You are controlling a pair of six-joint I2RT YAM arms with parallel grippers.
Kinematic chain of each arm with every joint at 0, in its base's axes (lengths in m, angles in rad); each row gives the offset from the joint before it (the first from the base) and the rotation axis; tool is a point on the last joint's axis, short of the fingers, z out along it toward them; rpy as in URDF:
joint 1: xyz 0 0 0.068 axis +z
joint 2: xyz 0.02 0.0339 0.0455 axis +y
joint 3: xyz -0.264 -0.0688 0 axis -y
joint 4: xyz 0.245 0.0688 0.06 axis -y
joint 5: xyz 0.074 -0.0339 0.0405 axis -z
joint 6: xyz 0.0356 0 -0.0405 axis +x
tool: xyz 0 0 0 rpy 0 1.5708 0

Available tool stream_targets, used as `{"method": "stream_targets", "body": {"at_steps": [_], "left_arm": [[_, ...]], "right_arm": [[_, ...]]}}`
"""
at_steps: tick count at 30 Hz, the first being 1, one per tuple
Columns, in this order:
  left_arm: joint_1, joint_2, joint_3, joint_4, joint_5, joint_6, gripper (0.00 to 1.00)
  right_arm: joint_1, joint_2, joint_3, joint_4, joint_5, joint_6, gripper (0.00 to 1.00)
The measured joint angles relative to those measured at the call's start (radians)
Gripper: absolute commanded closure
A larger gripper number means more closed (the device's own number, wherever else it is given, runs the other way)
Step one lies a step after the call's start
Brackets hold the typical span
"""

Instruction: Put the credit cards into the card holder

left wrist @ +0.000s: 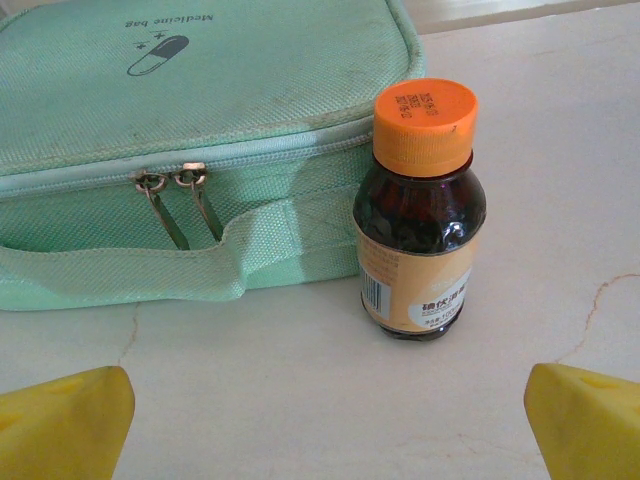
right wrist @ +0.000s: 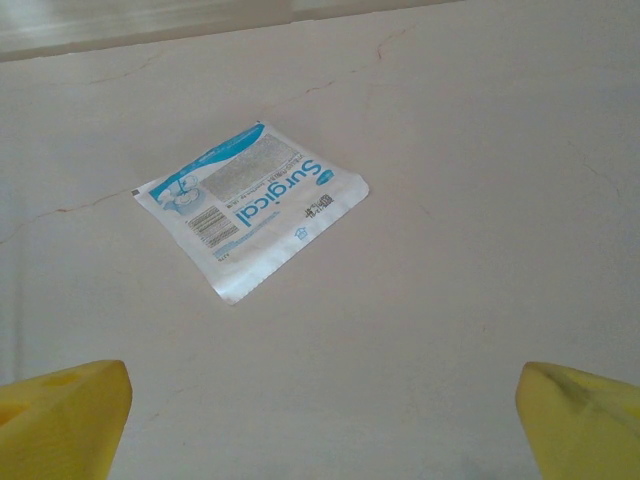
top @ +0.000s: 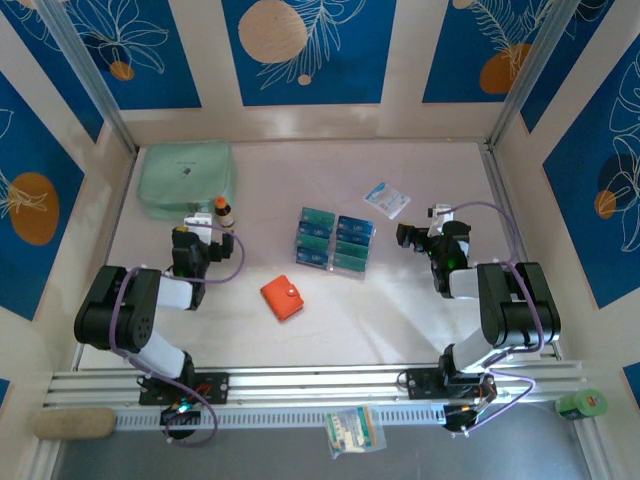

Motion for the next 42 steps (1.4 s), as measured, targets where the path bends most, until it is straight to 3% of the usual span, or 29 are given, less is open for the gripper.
{"method": "stream_targets", "body": {"at_steps": [9,15,18,22,24,27,31,35,42], "left_arm": [[0.0,0.0,0.0,0.0,0.0,0.0,0.0],[0.0,-0.122,0.04,-0.18,-0.037,-0.007,0.0],[0.0,-0.227,0.112,-0.306,-0.064,-0.035,0.0],[-0.001,-0.34,0.226,-0.515,-0.07,-0.124,0.0],[-0.003,-0.385,0.282,-0.633,-0.06,-0.19,0.0],[-0.01,-0.446,0.336,-0.794,-0.028,-0.29,0.0],[-0.028,-0.521,0.336,-0.942,0.014,-0.405,0.0],[-0.037,-0.563,0.315,-1.039,0.045,-0.489,0.0],[-0.04,-0.597,0.31,-1.124,0.047,-0.543,0.0]], "right_arm": [[0.002,-0.019,0.0,-0.021,0.005,0.0,0.01],[0.021,-0.338,0.124,-0.354,0.036,0.021,0.01],[-0.002,-0.468,0.289,-0.561,0.066,0.17,0.01],[-0.068,-0.569,0.432,-0.755,-0.016,0.314,0.03],[-0.05,-0.599,0.439,-0.821,-0.093,0.35,0.06],[0.055,-0.6,0.434,-0.927,-0.179,0.378,0.07],[0.351,-0.549,0.383,-0.994,-0.194,0.404,0.09],[0.612,-0.392,0.351,-0.985,-0.172,0.446,0.11],[0.821,-0.041,0.46,-0.931,-0.119,0.485,0.14]]}}
